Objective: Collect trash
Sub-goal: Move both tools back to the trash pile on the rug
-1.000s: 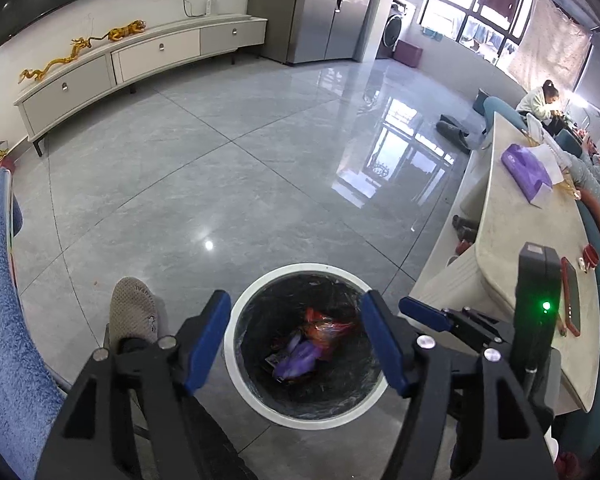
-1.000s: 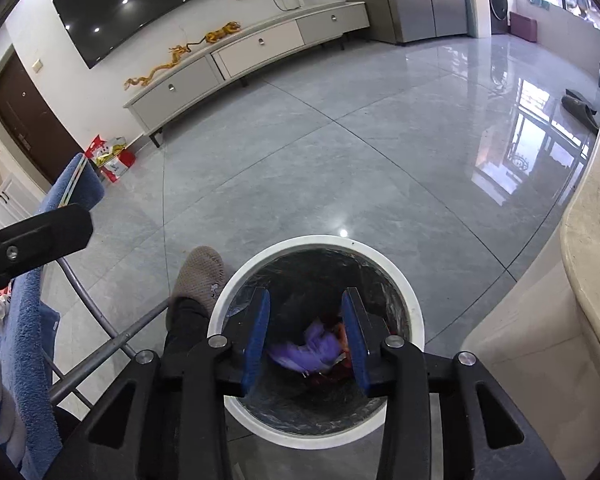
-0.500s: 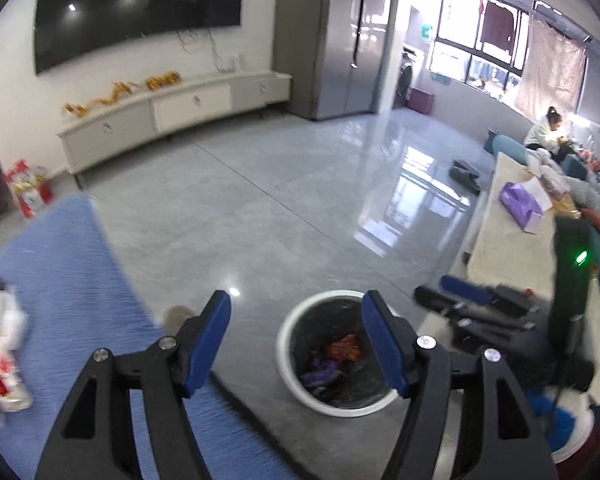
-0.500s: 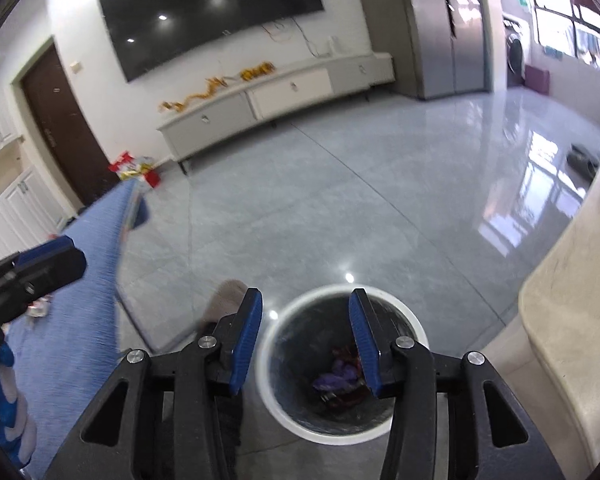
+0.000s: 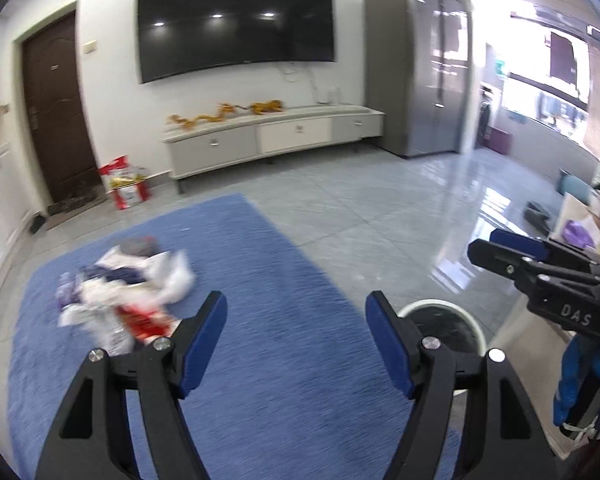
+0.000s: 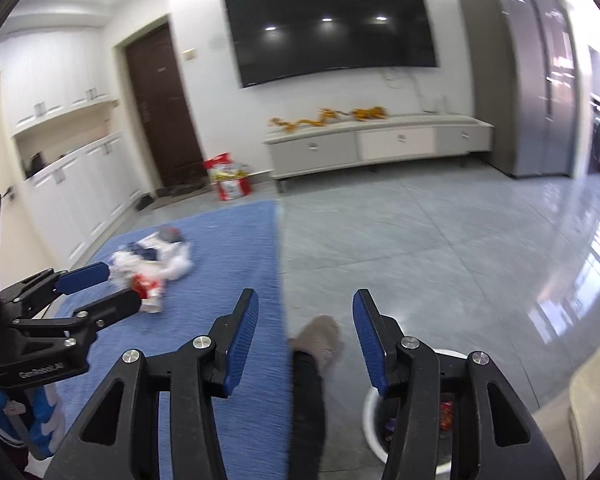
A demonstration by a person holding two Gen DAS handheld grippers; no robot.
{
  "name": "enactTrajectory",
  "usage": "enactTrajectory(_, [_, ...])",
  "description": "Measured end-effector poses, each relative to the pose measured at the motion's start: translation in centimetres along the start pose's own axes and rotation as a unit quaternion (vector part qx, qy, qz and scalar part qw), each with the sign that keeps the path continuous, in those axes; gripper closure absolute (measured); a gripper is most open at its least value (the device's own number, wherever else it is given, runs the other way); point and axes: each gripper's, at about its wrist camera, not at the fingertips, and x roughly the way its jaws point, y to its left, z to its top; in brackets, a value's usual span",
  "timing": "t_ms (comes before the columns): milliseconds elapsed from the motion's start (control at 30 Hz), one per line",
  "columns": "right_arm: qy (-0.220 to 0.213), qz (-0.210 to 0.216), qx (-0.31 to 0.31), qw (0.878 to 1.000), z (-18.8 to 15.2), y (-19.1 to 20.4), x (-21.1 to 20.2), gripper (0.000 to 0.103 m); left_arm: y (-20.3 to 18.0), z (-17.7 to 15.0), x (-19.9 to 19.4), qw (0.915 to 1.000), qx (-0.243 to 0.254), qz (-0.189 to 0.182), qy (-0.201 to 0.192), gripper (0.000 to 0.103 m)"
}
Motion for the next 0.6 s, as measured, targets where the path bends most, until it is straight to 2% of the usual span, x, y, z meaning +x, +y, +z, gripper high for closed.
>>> enactTrajectory(133, [0.004,0.032,-0.032,0.999,0.5,3.6,0.8,0.054,3.1,-1.3,-1.2,0.9996,-0.023,0.018,0.002,0.033])
enactTrajectory(300, [0.009,0.05,-0.054,0.997,0.9,6.8,1.4,0.054,8.4,-3.6,-2.1,0.9966,-0.067,0.045,0.017,0.033])
enactTrajectory(533, [0.036,0.059,-0.065,0.996,1.1,8.7,4.0,0.054,16.8,-7.8,-2.6,0.9858,-0.141,0.073,0.053,0.033])
enactTrajectory(600, [0.046,0.063,-0.068,0.995,1.0,9.2,5.0,0.054,18.9,-8.6,-2.6,0.9821,-0.165,0.071,0.057,0.033])
